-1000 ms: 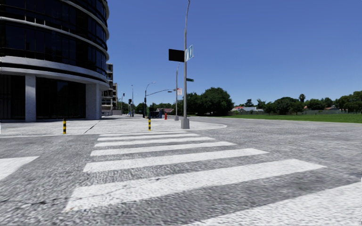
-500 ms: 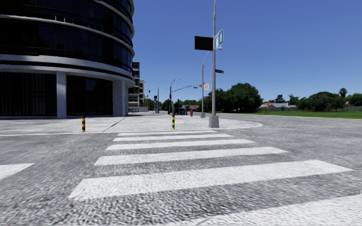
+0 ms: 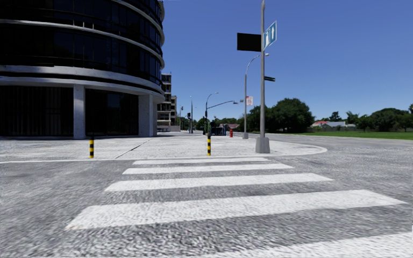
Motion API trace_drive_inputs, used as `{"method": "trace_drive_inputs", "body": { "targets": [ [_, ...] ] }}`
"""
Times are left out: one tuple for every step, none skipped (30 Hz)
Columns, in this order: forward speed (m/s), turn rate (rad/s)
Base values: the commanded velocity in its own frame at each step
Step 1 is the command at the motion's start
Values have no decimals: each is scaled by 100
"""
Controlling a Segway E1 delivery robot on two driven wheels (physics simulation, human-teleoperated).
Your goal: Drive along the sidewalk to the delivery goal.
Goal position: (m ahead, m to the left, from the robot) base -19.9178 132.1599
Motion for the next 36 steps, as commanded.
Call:
{"method": "trace_drive_inputs", "body": {
  "targets": [
    [200, 10],
    [200, 9],
    [200, 9],
    [200, 7],
    [200, 3],
    [200, 0],
    [200, 0],
    [200, 0],
    [200, 0],
    [200, 0],
    [200, 0],
    [200, 0],
    [200, 0],
    [200, 0],
    [200, 0],
    [200, 0],
    [200, 0],
    [200, 0],
    [200, 0],
    [200, 0],
    [200, 0],
    [200, 0],
    [200, 0],
    [200, 0],
    [200, 0],
    [200, 0],
    [200, 0],
    [200, 0],
    [200, 0],
    [200, 0],
    [200, 0],
    [200, 0],
    [200, 0],
    [200, 0],
    [200, 0],
    [200, 0]
  ]
}}
